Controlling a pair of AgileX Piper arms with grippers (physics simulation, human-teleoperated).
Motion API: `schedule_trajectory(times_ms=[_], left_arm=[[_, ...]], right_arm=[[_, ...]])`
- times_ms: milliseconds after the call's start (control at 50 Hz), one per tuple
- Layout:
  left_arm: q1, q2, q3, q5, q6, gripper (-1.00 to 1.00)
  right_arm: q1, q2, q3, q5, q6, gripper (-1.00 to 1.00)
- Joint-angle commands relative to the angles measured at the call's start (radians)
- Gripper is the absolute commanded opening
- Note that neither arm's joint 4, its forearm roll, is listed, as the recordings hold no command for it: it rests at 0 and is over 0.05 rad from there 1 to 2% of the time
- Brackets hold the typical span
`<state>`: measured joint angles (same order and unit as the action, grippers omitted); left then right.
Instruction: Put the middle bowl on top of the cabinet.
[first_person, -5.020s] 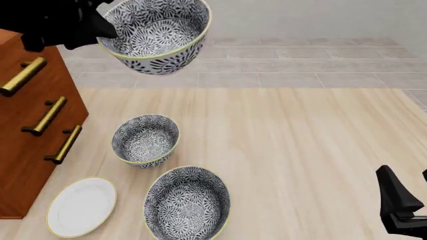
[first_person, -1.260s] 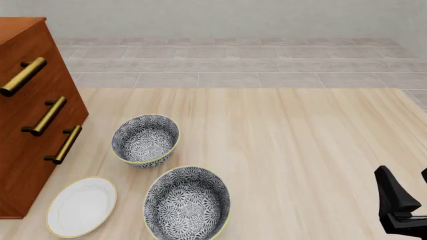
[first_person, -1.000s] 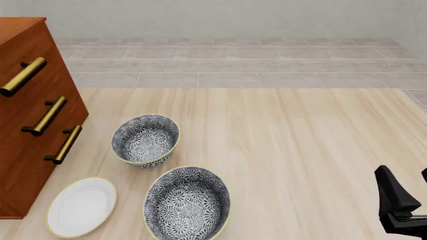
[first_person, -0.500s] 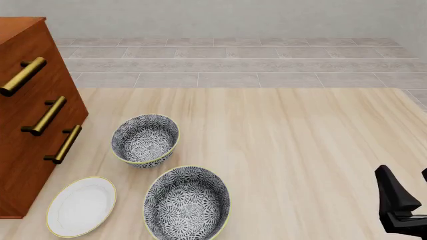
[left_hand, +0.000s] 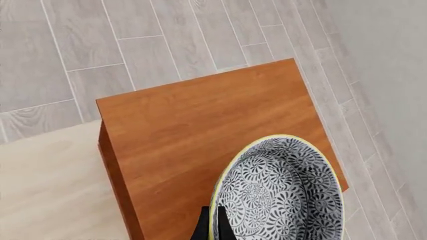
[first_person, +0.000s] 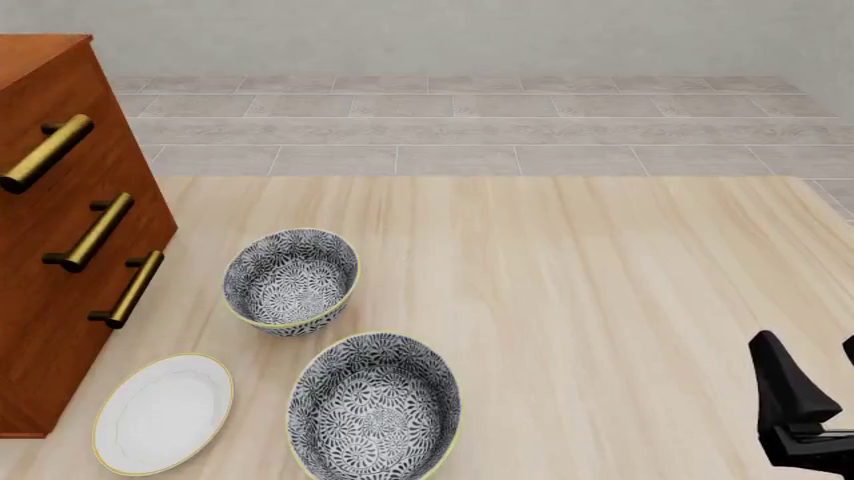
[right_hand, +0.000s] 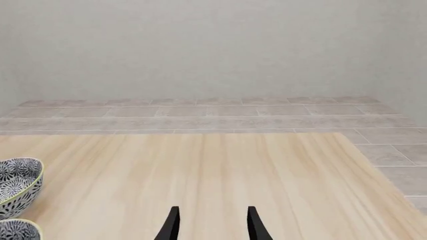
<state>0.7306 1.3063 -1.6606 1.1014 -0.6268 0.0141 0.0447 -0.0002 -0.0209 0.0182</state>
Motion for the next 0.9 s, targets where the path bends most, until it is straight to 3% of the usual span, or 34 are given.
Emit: schedule_trajectory(times_ms=[20, 900], left_arm=[[0.001, -0.004, 0.001, -0.002, 0.006, -1.0], [0.012, -0.016, 0.03, -0.008, 0.019, -1.0]], right_arm=[[0.001, 0.002, 0.0, -0.001, 0.0, 1.0], [0.0, 0.003, 0.0, -0.002, 0.002, 1.0]])
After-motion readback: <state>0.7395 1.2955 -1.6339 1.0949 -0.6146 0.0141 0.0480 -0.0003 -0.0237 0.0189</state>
